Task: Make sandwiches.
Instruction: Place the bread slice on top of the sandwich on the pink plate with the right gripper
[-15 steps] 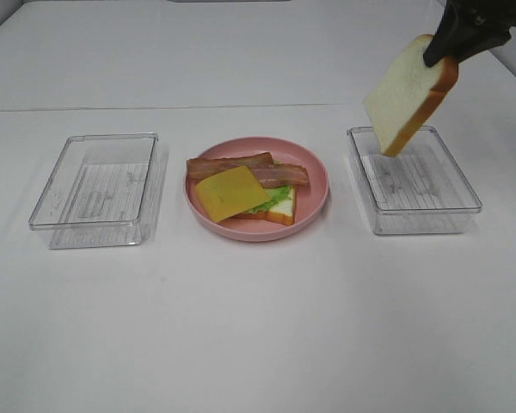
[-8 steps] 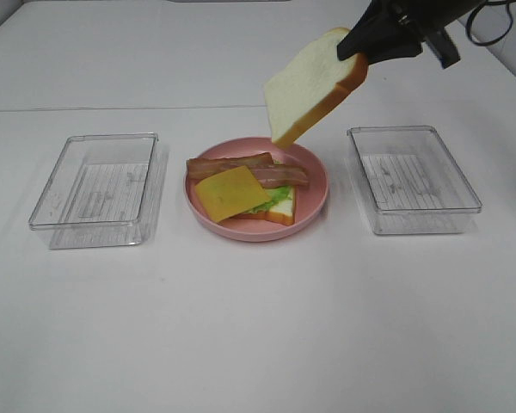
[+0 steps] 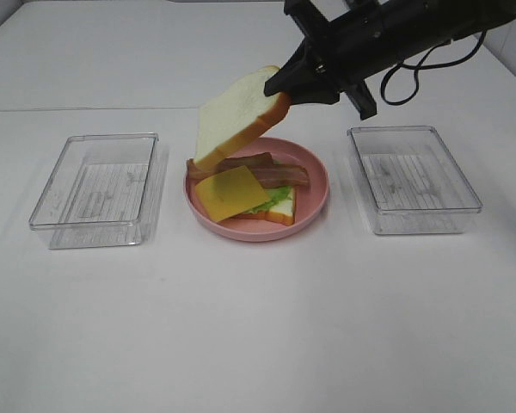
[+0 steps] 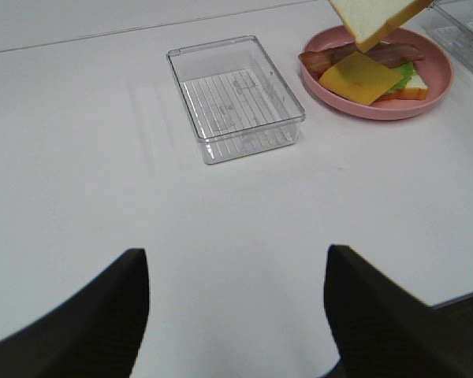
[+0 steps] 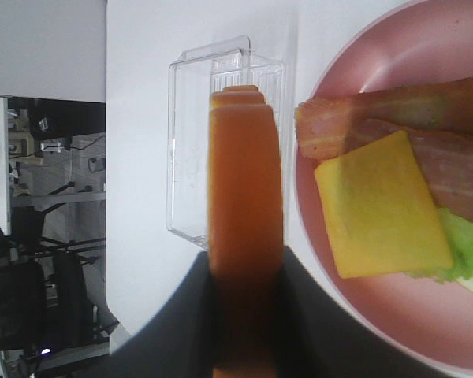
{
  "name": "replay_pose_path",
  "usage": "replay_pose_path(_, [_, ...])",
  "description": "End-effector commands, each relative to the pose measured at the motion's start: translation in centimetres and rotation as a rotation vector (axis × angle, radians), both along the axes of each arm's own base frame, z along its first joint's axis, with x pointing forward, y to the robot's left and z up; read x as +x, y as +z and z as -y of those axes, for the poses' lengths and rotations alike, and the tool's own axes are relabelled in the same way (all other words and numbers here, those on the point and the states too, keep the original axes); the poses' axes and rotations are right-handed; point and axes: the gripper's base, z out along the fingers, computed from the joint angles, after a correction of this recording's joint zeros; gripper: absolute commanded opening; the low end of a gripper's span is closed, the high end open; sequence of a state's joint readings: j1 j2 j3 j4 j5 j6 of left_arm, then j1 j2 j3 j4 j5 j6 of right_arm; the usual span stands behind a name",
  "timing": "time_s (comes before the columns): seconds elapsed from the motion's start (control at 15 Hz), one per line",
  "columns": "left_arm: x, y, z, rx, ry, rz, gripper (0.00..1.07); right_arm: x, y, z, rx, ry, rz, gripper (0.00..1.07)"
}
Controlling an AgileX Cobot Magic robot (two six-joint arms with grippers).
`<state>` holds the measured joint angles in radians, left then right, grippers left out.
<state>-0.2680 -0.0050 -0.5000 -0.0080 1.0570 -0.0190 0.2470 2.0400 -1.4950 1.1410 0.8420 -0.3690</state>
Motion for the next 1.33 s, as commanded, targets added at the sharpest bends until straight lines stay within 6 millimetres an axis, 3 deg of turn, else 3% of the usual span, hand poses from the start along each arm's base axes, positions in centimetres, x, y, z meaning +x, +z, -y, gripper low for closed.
replay_pose_path(0.07, [-0.2, 0.0, -0.1, -0.004, 0.0, 0.031, 0.62, 0.9, -1.5, -0.5, 0.057, -0.072, -0.016, 0.0])
replay_pose_path(0.47, [-0.2, 0.0, -0.1, -0.004, 0.0, 0.031, 0.62, 2.2, -6.2, -0.5, 0.04, -0.169, -0.106, 0.0])
replay_pose_path(0.8, [-0.2, 0.0, -0.1, -0.004, 0.0, 0.031, 0.62, 2.1, -6.9, 0.0, -0.034, -0.18, -0.138, 0.0])
replay_pose_path(0.93, [-0.2, 0.0, -0.1, -0.004, 0.0, 0.031, 0.62, 1.9, -7.2, 0.1, -0.064, -0.186, -0.169, 0.14])
replay_pose_path(1.2, [-0.2, 0.0, -0.1, -0.004, 0.0, 0.031, 0.62, 1.4, -7.4, 0.2, -0.101, -0.13, -0.188, 0.65])
replay_pose_path(1.27, [-0.2, 0.0, -0.1, -0.004, 0.0, 0.031, 0.62, 1.2, -7.5, 0.2, -0.109, -0.113, -0.191, 0.74])
replay_pose_path(1.33, [-0.2, 0.0, -0.1, -0.004, 0.0, 0.031, 0.62, 1.1, -7.4, 0.3, -0.116, -0.097, -0.192, 0.77])
